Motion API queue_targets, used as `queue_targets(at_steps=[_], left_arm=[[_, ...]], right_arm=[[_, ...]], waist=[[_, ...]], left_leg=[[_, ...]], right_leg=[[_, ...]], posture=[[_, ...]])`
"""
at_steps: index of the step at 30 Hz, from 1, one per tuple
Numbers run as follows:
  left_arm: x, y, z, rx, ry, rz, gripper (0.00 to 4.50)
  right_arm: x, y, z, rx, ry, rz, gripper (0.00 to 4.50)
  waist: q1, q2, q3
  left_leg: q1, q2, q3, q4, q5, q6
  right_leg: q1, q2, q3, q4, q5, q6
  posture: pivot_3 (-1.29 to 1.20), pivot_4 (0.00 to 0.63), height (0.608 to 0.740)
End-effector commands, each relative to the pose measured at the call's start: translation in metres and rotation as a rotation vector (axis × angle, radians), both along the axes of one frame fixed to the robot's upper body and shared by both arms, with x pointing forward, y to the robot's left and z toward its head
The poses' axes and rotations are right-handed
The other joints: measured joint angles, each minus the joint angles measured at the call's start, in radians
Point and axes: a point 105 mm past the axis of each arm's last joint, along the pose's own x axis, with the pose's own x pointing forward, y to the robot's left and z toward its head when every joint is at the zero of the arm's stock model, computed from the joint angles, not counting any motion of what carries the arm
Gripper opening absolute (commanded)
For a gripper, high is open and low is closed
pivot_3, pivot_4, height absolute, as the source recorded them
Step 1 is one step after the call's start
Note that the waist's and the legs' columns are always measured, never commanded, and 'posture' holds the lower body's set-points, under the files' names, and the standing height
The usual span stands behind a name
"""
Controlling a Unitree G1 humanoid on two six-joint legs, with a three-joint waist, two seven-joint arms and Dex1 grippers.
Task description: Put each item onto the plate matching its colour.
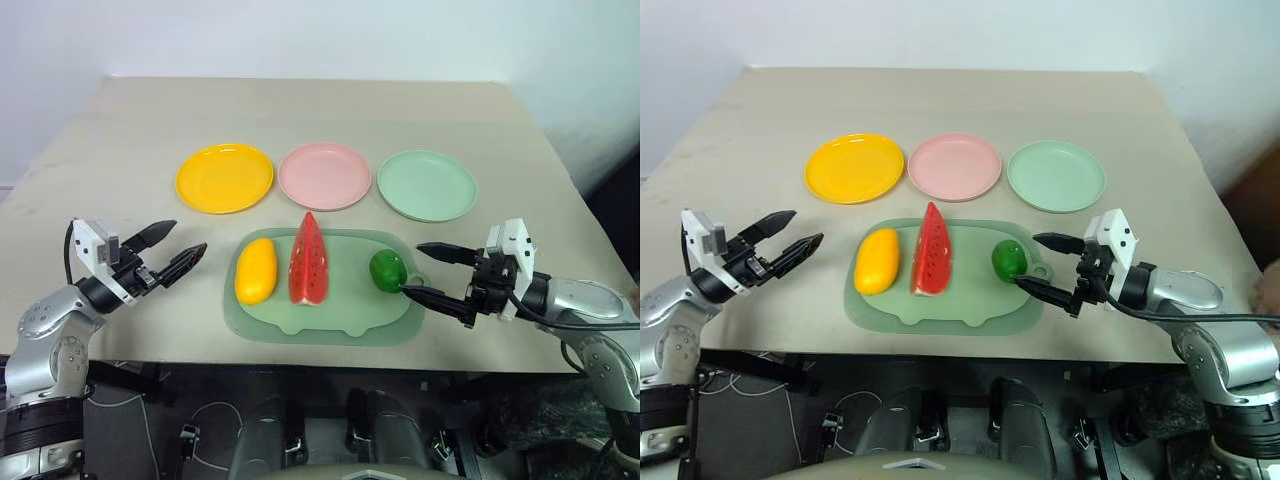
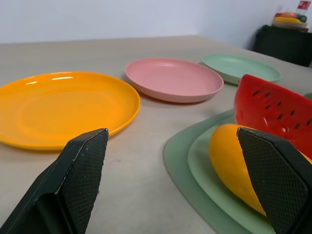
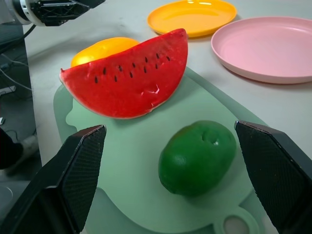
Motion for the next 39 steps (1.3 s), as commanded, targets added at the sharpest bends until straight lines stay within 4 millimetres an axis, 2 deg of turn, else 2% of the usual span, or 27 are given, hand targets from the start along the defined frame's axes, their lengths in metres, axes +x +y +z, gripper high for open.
queue_targets(at_steps=[1,6,15,21,24,29,31,33,37,39], left_arm=[[-0.003,-0.002,0.01,0.023,-0.051,-0.002,4.45],[-0.002,-0.005,0.01,0.019,-0.053,-0.01,4.45],[0.001,-0.014,0.014,0.007,-0.072,-0.034,4.45],[0.001,-0.023,-0.005,-0.016,-0.033,-0.019,4.45],[-0.004,-0.029,-0.005,-0.024,-0.027,-0.038,4.45],[-0.008,-0.018,-0.008,0.005,-0.012,-0.012,4.45],[-0.008,-0.015,-0.006,0.009,-0.016,-0.012,4.45],[-0.007,-0.014,-0.005,0.013,-0.021,-0.009,4.45],[-0.005,-0.011,-0.002,0.017,-0.029,-0.002,4.45],[-0.004,-0.01,-0.001,0.017,-0.032,-0.002,4.45]], right_arm=[[0.004,0.001,0.01,-0.013,-0.068,0.012,4.5],[0.006,0.005,0.009,-0.006,-0.065,0.016,4.5],[0.007,-0.001,0.012,-0.029,-0.044,-0.026,4.5],[0.01,-0.01,0.009,-0.057,0.015,-0.046,4.5],[0.018,-0.008,0.013,-0.056,0.018,-0.08,4.5],[0.03,0.002,0.013,-0.086,0.047,-0.132,4.5],[0.034,0.004,0.003,-0.138,0.098,-0.168,4.5],[0.036,0.006,-0.001,-0.15,0.132,-0.178,4.5],[0.036,0.018,0.004,-0.116,0.176,-0.172,4.5],[0.039,0.02,-0.003,-0.149,0.206,-0.191,4.5]], waist=[[-0.001,0.0,0.0],[0.003,0.0,0.0],[0.001,0.0,0.0],[0.001,0.0,0.0],[-0.002,0.0,0.0],[0.0,0.0,0.0],[0.003,0.0,0.0],[0.002,0.0,0.0],[0.0,0.0,0.0],[-0.001,0.0,0.0]], left_leg=[[0.0,0.0,0.0,0.0,0.0,0.0],[0.0,0.0,0.0,0.0,0.0,0.0],[0.0,0.0,0.0,0.0,0.0,0.0],[0.0,0.0,0.0,0.0,0.0,0.0],[0.0,0.0,0.0,0.0,0.0,0.0],[0.0,0.0,0.0,0.0,0.0,0.0],[0.0,0.0,0.0,0.0,0.0,0.0],[-0.001,0.0,0.0,0.0,0.0,0.0],[-0.001,0.0,0.0,0.0,0.0,0.0],[-0.001,0.0,0.0,0.0,0.0,0.0]], right_leg=[[0.0,0.0,0.0,0.0,0.0,0.0],[0.0,0.0,0.0,0.0,0.0,0.0],[0.0,0.0,0.0,0.0,0.0,0.0],[0.0,0.0,0.0,0.0,0.0,0.0],[0.0,0.0,0.0,0.0,0.0,0.0],[0.0,0.0,0.0,0.0,0.0,0.0],[-0.001,0.0,0.0,0.0,0.0,0.0],[-0.001,-0.001,0.0,0.0,0.0,-0.001],[-0.001,0.0,0.0,0.0,0.0,-0.001],[-0.001,0.0,0.0,0.0,0.0,-0.001]], posture=[[0.0,0.15,0.696],[0.0,0.15,0.696],[0.0,0.15,0.696],[0.0,0.15,0.696],[0.0,0.15,0.696],[0.0,0.15,0.696],[0.0,0.15,0.696],[0.0,0.15,0.696],[0.0,0.15,0.696],[0.0,0.15,0.696]])
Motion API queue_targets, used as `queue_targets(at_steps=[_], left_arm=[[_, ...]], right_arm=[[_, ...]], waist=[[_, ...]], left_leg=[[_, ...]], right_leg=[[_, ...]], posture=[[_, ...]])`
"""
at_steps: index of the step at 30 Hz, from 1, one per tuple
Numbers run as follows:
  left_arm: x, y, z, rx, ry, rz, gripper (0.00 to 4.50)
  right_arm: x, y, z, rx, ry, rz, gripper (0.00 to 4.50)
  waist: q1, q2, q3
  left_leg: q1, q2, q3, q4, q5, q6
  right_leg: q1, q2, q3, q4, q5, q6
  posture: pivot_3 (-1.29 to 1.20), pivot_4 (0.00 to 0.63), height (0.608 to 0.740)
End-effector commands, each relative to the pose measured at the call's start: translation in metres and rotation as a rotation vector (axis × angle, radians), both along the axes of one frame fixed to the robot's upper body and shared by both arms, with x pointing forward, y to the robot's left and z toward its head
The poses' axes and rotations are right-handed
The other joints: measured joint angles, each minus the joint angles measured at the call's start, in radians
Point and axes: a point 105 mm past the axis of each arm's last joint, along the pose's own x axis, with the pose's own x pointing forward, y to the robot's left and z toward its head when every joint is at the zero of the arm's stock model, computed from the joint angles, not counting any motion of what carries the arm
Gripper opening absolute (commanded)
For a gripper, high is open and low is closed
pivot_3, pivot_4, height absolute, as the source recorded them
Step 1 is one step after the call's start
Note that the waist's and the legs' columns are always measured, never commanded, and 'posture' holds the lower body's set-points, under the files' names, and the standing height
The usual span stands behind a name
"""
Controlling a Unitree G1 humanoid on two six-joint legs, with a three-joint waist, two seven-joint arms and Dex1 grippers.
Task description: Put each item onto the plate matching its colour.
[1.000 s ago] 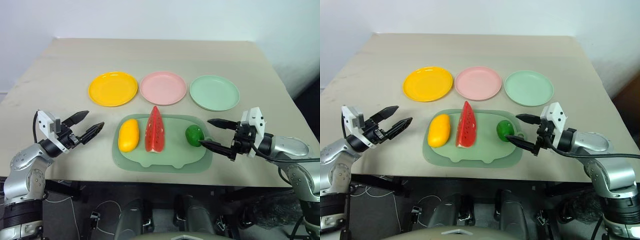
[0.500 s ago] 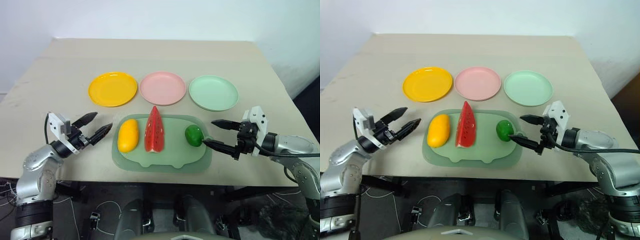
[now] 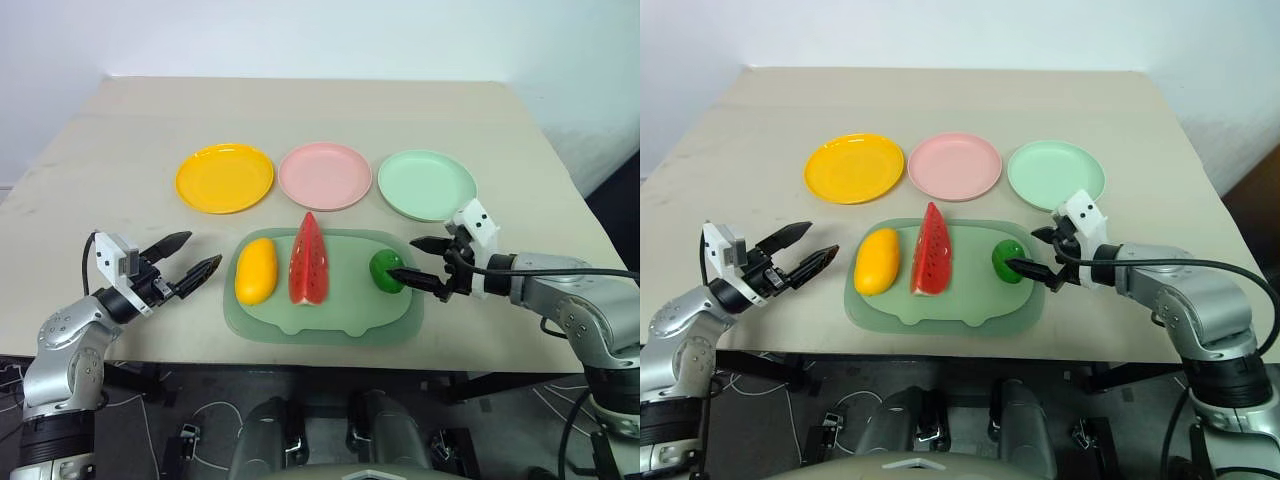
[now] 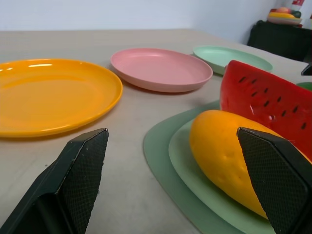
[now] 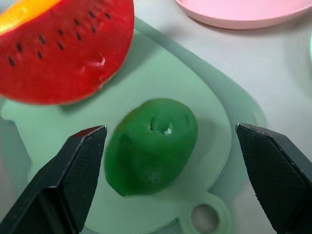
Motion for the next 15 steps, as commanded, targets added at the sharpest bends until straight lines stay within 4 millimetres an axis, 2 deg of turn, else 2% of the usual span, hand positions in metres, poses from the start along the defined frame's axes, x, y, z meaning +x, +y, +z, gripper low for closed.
queue_targets(at_steps=[1,8,13,15], left_arm=[[0.0,0.006,0.012,0.017,-0.051,0.012,4.45],[0.003,0.005,0.012,0.025,-0.057,0.015,4.45],[0.007,0.008,0.014,0.027,-0.067,0.023,4.45],[0.008,0.008,0.014,0.027,-0.07,0.022,4.5]], right_arm=[[0.001,0.007,0.001,-0.028,0.012,-0.008,4.5],[0.004,0.014,-0.014,-0.054,0.105,-0.023,4.5],[0.008,0.021,-0.017,-0.049,0.106,-0.028,4.5],[0.012,0.021,-0.018,-0.072,0.083,-0.036,4.11]], waist=[[-0.001,0.0,0.0],[-0.001,0.0,0.0],[-0.001,0.0,0.0],[-0.001,0.0,0.0]], left_leg=[[0.0,0.0,0.0,0.0,0.0,0.0],[0.0,0.0,0.0,0.0,0.0,0.0],[0.0,0.0,0.001,0.0,0.0,0.0],[-0.001,0.0,0.001,0.0,0.0,0.0]], right_leg=[[0.0,0.0,0.0,0.0,0.0,0.0],[0.0,0.0,0.0,0.0,0.0,0.0],[0.0,0.0,0.0,0.0,0.0,0.0],[-0.001,0.0,0.0,0.0,0.0,0.0]], posture=[[0.0,0.15,0.696],[0.0,0.15,0.696],[0.0,0.15,0.696],[0.0,0.15,0.696]])
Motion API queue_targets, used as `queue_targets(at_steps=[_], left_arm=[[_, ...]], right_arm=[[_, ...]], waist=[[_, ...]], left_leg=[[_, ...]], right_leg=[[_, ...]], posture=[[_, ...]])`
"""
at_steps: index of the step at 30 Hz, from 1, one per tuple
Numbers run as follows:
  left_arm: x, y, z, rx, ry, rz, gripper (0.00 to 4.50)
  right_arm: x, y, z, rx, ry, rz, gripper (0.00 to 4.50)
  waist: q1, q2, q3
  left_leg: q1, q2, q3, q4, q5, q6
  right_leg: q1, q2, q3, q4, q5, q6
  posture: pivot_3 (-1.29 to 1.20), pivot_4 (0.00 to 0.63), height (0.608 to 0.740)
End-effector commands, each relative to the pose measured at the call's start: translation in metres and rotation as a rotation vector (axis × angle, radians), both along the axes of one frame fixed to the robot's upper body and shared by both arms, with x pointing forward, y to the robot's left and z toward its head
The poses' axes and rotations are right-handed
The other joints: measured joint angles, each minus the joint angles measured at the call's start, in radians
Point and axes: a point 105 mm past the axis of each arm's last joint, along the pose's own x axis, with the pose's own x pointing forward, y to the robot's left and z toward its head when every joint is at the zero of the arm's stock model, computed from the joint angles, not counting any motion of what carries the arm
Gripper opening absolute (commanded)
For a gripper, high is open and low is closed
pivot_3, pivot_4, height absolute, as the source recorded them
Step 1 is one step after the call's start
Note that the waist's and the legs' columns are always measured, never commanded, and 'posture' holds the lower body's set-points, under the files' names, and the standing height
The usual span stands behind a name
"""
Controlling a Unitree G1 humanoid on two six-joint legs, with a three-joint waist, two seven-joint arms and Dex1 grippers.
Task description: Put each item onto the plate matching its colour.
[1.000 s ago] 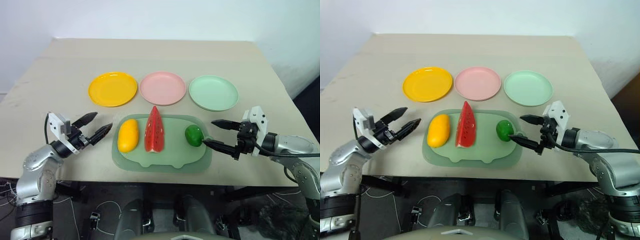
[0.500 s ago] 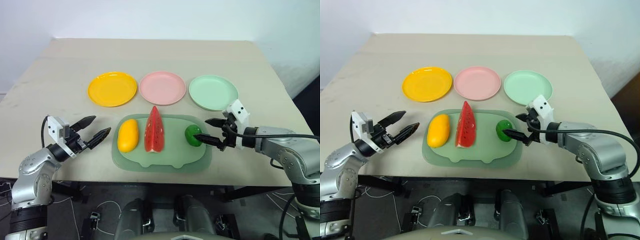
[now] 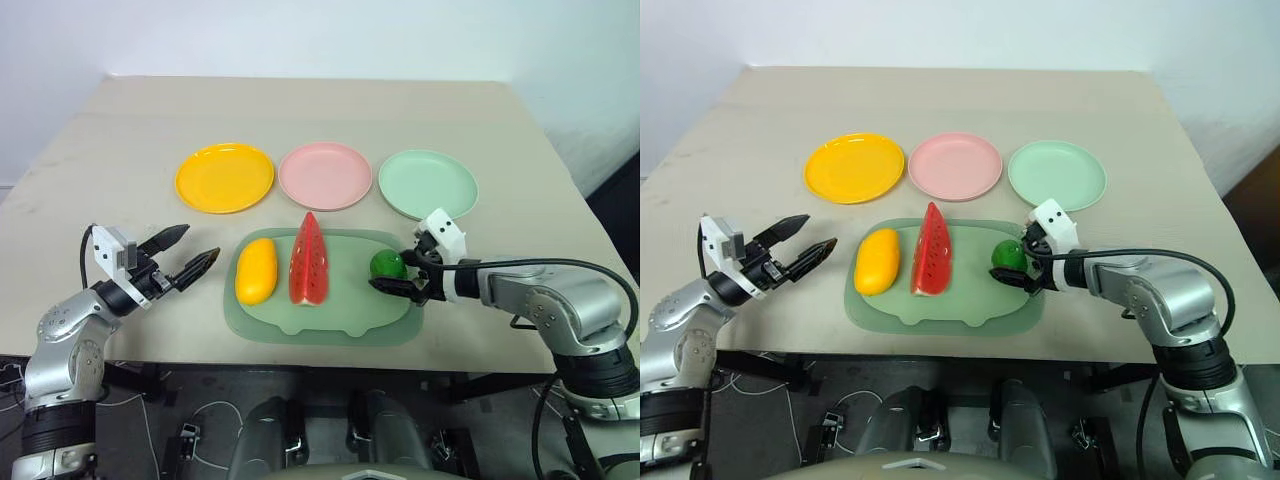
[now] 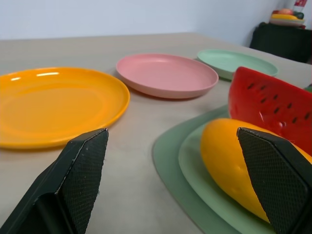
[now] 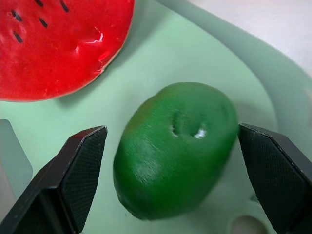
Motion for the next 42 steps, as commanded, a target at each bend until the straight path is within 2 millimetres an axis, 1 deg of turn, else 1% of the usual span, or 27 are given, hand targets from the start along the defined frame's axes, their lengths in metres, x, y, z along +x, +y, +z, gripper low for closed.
queue_targets(at_steps=[1,3,4,9,11,13,15,17,18,20,23,27,30,36,39,42], left_arm=[[0.001,0.004,0.01,0.023,-0.046,0.012,4.5],[0.003,0.004,0.01,0.021,-0.05,0.013,4.5],[0.003,0.004,0.011,0.02,-0.051,0.016,4.5],[0.005,0.005,0.01,0.028,-0.053,0.019,4.5],[0.005,0.006,0.01,0.036,-0.056,0.024,4.5],[0.001,0.005,0.012,0.031,-0.06,0.026,4.5],[-0.001,0.005,0.012,0.018,-0.059,0.027,4.5],[-0.003,0.004,0.011,0.019,-0.056,0.028,4.5],[-0.003,0.004,0.011,0.02,-0.056,0.028,4.5],[-0.003,0.003,0.011,0.019,-0.057,0.028,4.5],[-0.003,0.0,0.012,0.017,-0.059,0.025,4.5],[-0.003,-0.001,0.014,0.018,-0.065,0.026,4.5],[-0.003,0.001,0.016,0.022,-0.073,0.034,4.5],[-0.005,0.001,0.019,0.02,-0.08,0.042,4.5],[-0.008,0.001,0.018,0.023,-0.076,0.044,4.5],[-0.01,0.001,0.018,0.024,-0.072,0.048,4.5]], right_arm=[[0.007,0.001,0.008,-0.022,-0.064,-0.003,3.91],[0.006,0.002,0.01,-0.023,-0.079,0.008,3.27],[0.006,0.002,0.01,-0.023,-0.081,0.009,3.14],[0.0,-0.003,0.012,-0.054,-0.083,0.04,3.13],[-0.002,-0.004,0.016,-0.044,-0.101,0.06,3.13],[0.012,-0.003,0.054,0.074,-0.209,0.03,3.13],[0.027,-0.007,0.081,0.152,-0.278,-0.019,3.13],[0.039,-0.011,0.091,0.164,-0.314,-0.04,3.13],[0.05,-0.015,0.093,0.153,-0.328,-0.07,3.13],[0.068,-0.021,0.091,0.152,-0.333,-0.112,3.13],[0.091,-0.031,0.081,0.129,-0.326,-0.157,3.13],[0.118,-0.038,0.071,0.095,-0.332,-0.205,3.13],[0.134,-0.044,0.071,0.091,-0.338,-0.258,3.13],[0.152,-0.051,0.07,0.088,-0.322,-0.328,3.13],[0.158,-0.055,0.061,0.052,-0.293,-0.39,3.13],[0.161,-0.055,0.055,0.03,-0.281,-0.416,3.13]], waist=[[0.0,0.0,0.0],[0.001,0.0,0.0],[0.001,0.0,0.0],[0.0,0.0,0.0],[0.0,0.0,0.0],[-0.002,0.0,0.0],[-0.008,0.001,0.0],[-0.006,0.001,0.0],[-0.005,0.001,0.0],[0.0,0.0,0.0],[-0.001,0.0,0.0],[-0.007,0.001,0.0],[-0.012,0.001,0.001],[-0.029,0.001,0.001],[-0.034,0.001,0.001],[-0.035,0.001,0.001]], left_leg=[[0.0,0.0,0.0,0.0,0.0,0.0],[0.0,0.0,0.0,0.0,0.0,0.0],[0.0,0.0,0.0,0.0,0.0,0.0],[0.0,0.0,0.0,0.0,0.0,0.0],[0.0,0.0,0.0,0.0,0.0,0.0],[0.0,0.0,0.0,0.0,0.0,0.0],[0.0,0.0,0.001,0.0,0.0,0.0],[0.0,0.001,0.002,0.0,0.0,0.0],[0.0,0.001,0.002,0.0,0.0,0.0],[0.0,0.001,0.002,-0.001,0.0,0.0],[-0.001,0.0,0.002,-0.001,0.0,0.0],[-0.001,0.0,0.004,-0.001,0.0,0.0],[-0.001,0.001,0.006,-0.001,0.001,-0.001],[-0.001,0.001,0.006,-0.001,0.001,-0.001],[-0.001,0.001,0.007,-0.001,0.001,-0.001],[0.0,0.001,0.007,-0.001,0.001,-0.002]], right_leg=[[0.0,0.0,0.0,0.0,0.0,0.0],[0.0,0.0,0.0,0.0,0.0,0.0],[0.0,0.0,0.0,0.0,0.0,0.0],[0.0,0.0,0.0,0.0,0.0,0.0],[0.0,0.0,0.0,0.0,0.0,0.0],[0.0,0.0,0.0,0.0,0.0,0.001],[-0.001,0.0,0.0,0.0,0.0,0.0],[-0.002,0.0,0.0,0.0,0.0,0.0],[-0.002,0.0,0.0,0.0,0.0,0.0],[-0.002,0.0,0.0,0.0,0.001,-0.002],[-0.002,0.0,0.0,0.0,0.002,-0.003],[-0.003,0.0,0.001,0.002,0.002,-0.003],[-0.005,0.0,0.002,0.003,0.004,0.0],[-0.005,0.0,0.002,0.005,0.004,0.001],[-0.005,0.0,0.002,0.005,0.004,0.001],[-0.006,0.0,0.002,0.007,0.004,0.001]], posture=[[0.0,0.15,0.696],[0.0,0.15,0.696],[0.0,0.15,0.696],[0.0,0.15,0.696],[0.0,0.15,0.696],[0.0,0.15,0.696],[0.0,0.15,0.696],[0.0,0.15,0.696],[0.0,0.15,0.696],[0.0,0.15,0.696],[0.0,0.15,0.696],[0.0,0.15,0.696],[0.0,0.15,0.696],[0.0,0.15,0.696],[0.0,0.15,0.696],[0.0,0.15,0.696]])
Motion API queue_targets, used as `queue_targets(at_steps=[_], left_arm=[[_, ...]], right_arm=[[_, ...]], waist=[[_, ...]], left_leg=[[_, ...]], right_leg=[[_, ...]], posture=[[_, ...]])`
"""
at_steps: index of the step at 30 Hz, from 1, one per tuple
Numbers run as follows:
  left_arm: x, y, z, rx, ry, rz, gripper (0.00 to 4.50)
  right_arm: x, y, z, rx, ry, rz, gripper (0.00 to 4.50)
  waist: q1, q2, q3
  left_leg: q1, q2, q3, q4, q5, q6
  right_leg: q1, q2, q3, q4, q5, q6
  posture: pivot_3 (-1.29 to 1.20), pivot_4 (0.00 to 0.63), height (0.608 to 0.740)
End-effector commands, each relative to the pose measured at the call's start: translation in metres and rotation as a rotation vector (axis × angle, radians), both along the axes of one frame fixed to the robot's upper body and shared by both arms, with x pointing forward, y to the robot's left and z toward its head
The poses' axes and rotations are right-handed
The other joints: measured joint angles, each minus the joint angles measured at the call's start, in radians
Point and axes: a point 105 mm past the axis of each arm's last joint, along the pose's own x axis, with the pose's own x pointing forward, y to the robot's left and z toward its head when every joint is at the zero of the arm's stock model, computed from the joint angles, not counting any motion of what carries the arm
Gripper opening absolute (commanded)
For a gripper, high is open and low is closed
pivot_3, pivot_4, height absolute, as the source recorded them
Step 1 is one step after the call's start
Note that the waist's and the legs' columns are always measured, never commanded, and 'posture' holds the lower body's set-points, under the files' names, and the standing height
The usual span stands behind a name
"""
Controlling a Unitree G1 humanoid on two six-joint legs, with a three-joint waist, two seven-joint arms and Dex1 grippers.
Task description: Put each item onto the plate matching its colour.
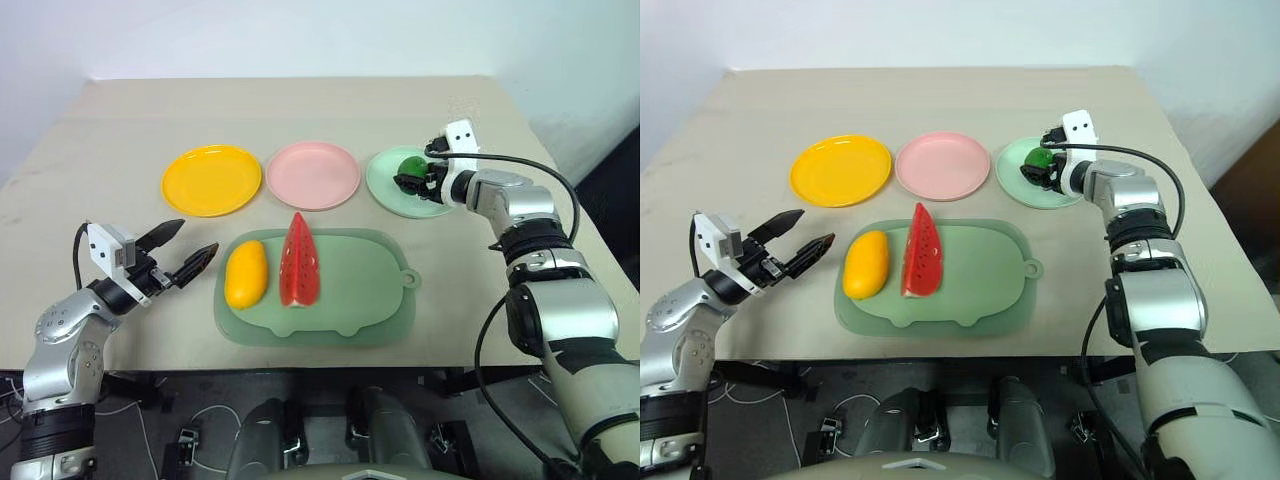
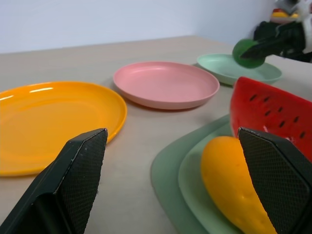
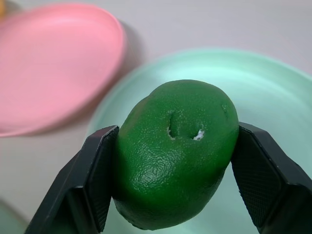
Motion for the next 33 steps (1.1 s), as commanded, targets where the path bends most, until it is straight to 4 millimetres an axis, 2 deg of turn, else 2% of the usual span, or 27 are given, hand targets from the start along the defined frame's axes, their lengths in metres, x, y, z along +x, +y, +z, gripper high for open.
queue_targets(at_steps=[1,3,7,12,15,18,21,25,29,33], left_arm=[[-0.005,0.004,0.012,0.01,-0.043,0.012,4.5],[-0.005,0.004,0.012,0.009,-0.04,0.014,4.5],[-0.005,0.003,0.012,0.007,-0.039,0.011,4.5],[-0.003,0.002,0.012,0.009,-0.037,0.005,4.5],[-0.001,0.0,0.013,0.01,-0.038,-0.004,4.5],[0.002,-0.001,0.013,0.007,-0.04,-0.01,4.5],[0.004,-0.004,0.014,0.003,-0.044,-0.019,4.5],[0.007,-0.005,0.013,0.001,-0.045,-0.027,4.5],[0.007,-0.003,0.013,0.004,-0.04,-0.033,4.5],[0.006,-0.002,0.011,0.013,-0.034,-0.04,4.5]], right_arm=[[0.007,-0.002,0.012,-0.021,-0.04,-0.049,3.13],[0.008,-0.004,0.006,-0.045,-0.023,-0.085,3.13],[0.009,-0.003,0.007,-0.037,-0.028,-0.086,4.45],[0.009,-0.004,0.017,-0.052,-0.058,-0.062,4.48],[0.007,-0.009,0.039,-0.115,-0.125,-0.032,4.48],[0.0,-0.007,0.057,-0.095,-0.155,-0.001,4.48],[-0.019,0.005,0.067,-0.043,-0.151,0.052,4.48],[-0.055,0.028,0.074,0.05,-0.104,0.131,4.48],[-0.089,0.053,0.07,0.085,-0.017,0.195,4.48],[-0.107,0.068,0.07,0.128,0.052,0.222,4.48]], waist=[[0.0,0.0,0.0],[0.0,0.0,0.0],[0.002,0.0,0.0],[0.001,0.0,0.0],[0.002,0.001,0.0],[0.004,0.001,0.001],[0.004,0.001,0.0],[0.005,0.001,0.0],[0.004,0.001,0.0],[0.005,0.001,0.0]], left_leg=[[0.0,0.0,0.0,0.0,0.0,0.0],[0.0,0.0,0.0,0.0,0.0,0.0],[0.0,0.0,0.0,0.002,0.0,0.0],[0.0,0.0,0.0,0.002,0.0,0.0],[0.0,0.0,0.0,0.003,0.0,0.0],[0.0,0.0,0.0,0.003,0.0,0.0],[0.0,0.0,-0.001,0.004,0.0,0.0],[0.0,0.0,-0.001,0.004,0.0,0.0],[-0.001,0.0,-0.001,0.004,0.0,0.0],[-0.001,0.0,-0.001,0.003,0.0,0.0]], right_leg=[[0.0,0.0,0.0,0.0,0.0,0.0],[0.0,0.0,0.0,0.001,0.0,0.0],[0.0,-0.001,0.001,0.003,0.0,0.0],[-0.001,-0.001,0.001,0.004,0.0,0.0],[-0.002,-0.001,0.002,0.007,-0.001,0.001],[-0.002,-0.002,0.002,0.008,-0.001,0.001],[-0.002,-0.002,0.002,0.008,-0.001,0.001],[-0.003,-0.003,0.002,0.008,-0.001,0.001],[-0.004,-0.003,0.002,0.009,-0.002,0.001],[-0.004,-0.003,0.002,0.008,-0.003,-0.002]], posture=[[0.0,0.15,0.696],[0.0,0.15,0.696],[0.0,0.15,0.696],[0.0,0.15,0.696],[0.0,0.15,0.696],[0.0,0.15,0.696],[0.0,0.15,0.696],[0.0,0.15,0.696],[0.0,0.15,0.696],[0.0,0.15,0.696]])
